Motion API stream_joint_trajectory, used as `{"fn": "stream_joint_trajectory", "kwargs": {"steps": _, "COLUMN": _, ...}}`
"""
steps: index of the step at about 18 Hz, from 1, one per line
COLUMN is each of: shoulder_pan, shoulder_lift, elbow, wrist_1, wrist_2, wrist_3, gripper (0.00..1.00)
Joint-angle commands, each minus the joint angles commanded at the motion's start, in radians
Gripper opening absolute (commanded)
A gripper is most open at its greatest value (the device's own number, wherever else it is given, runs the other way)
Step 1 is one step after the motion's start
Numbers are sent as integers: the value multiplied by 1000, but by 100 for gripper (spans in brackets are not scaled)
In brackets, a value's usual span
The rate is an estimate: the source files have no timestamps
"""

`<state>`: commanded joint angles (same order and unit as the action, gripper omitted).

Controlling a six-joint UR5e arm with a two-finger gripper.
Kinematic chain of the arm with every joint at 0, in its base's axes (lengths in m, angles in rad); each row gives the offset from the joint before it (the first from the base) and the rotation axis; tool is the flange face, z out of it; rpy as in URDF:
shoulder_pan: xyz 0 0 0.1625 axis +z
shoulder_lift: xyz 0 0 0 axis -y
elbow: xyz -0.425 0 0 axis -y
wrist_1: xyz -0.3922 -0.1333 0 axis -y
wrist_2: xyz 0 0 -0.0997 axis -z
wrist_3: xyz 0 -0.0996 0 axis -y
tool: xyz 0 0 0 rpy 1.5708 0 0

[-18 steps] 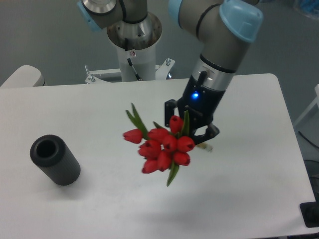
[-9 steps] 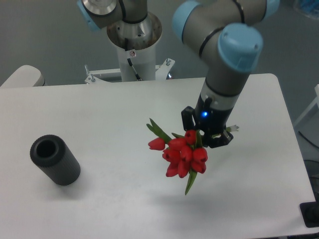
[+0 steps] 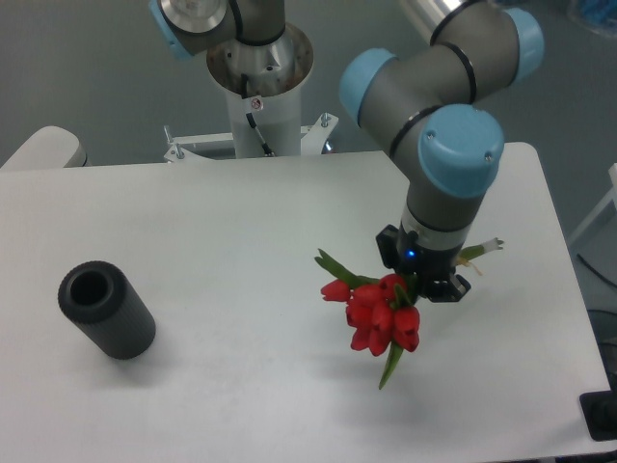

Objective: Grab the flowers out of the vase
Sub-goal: 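Carry the held tulips away from the vase over the table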

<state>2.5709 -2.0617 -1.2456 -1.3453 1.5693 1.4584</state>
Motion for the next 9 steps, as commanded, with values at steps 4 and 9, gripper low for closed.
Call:
{"fn": "stream_joint_trajectory", "kwargs": {"steps": 4, "shoulder_pan": 17, "shoulder_lift": -21, "elbow": 9, "wrist_1": 2, "wrist_2": 5, "wrist_3": 46, "gripper": 0}}
{"fn": "stream_joint_trajectory", "kwargs": {"steps": 9, "shoulder_pan": 18, "shoulder_lift": -23, "elbow": 6, "wrist_1": -2, "wrist_2": 11, "wrist_3": 48, "gripper": 0}}
